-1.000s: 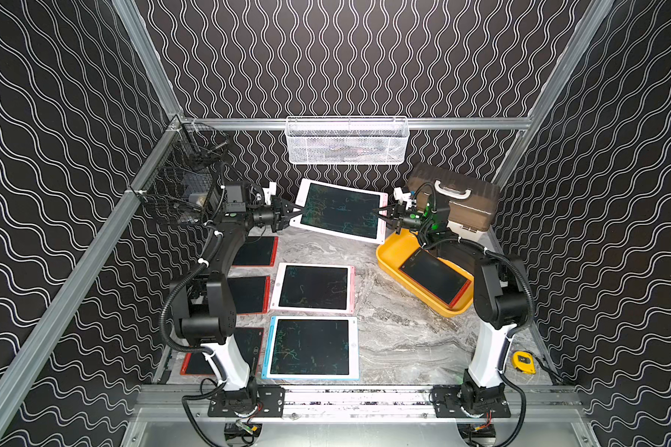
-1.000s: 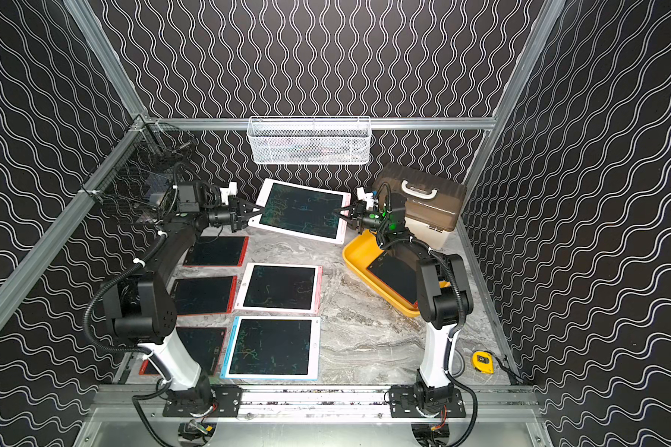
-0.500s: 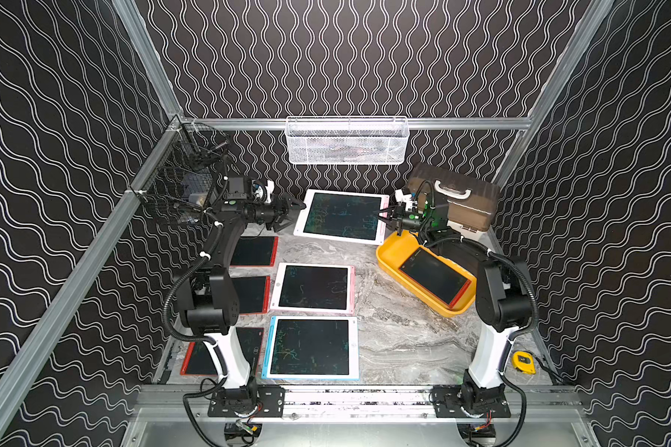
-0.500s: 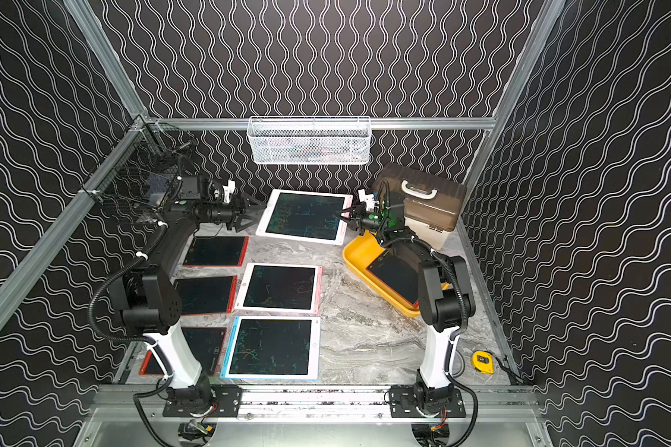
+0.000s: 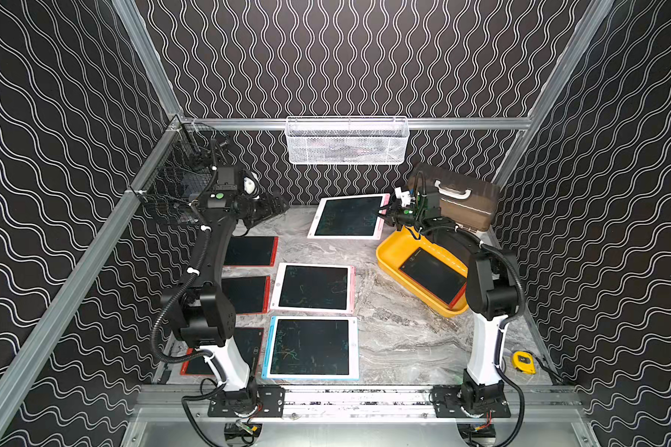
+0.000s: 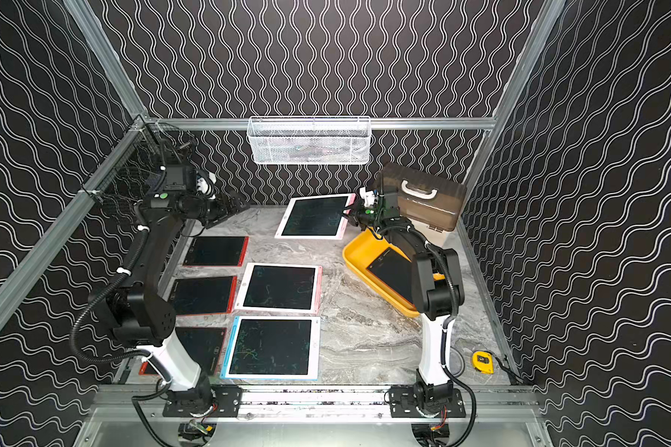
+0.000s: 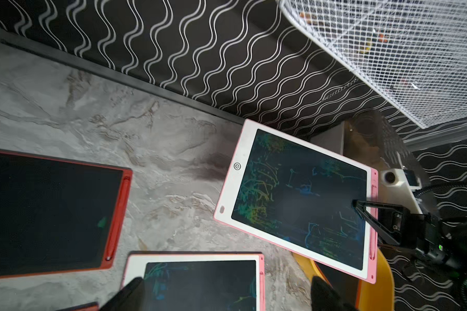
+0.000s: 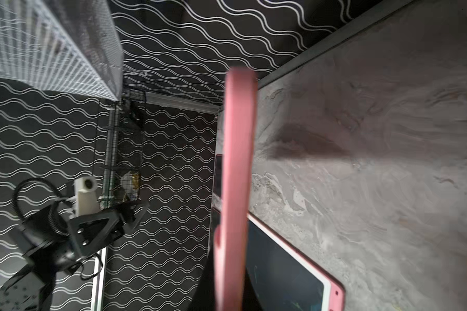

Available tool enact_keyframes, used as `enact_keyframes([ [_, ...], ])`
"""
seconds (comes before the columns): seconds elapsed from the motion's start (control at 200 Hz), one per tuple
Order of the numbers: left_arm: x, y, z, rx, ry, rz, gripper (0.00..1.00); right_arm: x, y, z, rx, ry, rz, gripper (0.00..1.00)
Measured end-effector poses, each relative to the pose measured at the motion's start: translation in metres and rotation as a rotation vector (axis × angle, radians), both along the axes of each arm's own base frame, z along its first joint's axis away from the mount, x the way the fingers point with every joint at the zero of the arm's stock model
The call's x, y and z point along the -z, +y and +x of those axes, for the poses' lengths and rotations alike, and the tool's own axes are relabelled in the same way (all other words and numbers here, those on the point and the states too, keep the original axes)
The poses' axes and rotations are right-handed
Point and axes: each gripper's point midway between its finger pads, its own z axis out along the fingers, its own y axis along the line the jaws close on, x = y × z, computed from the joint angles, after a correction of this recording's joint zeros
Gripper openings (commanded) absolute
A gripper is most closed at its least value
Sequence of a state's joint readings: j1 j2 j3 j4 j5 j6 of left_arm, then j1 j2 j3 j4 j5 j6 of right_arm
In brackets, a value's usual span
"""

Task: Take out the writing tablet from the storage box
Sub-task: Place the writing tablet at the center of the board.

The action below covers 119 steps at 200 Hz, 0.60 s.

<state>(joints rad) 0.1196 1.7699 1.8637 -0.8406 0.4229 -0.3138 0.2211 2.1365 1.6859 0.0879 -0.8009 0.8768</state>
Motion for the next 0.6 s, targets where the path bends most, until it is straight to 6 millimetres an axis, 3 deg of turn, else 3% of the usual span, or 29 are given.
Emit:
enact_keyframes([
  [0.34,-0.032,0.012,-0.004,-0.016,-0.082,0.1,0.99,0.067,0.032,0.031,-0.046,0.075,-0.032,0.0],
  [0.596,-0.029,0.013,0.003,-0.008,-0.08,0.112,0.99,0.105,0.066,0.024,-0.132,0.152,0.006,0.0],
])
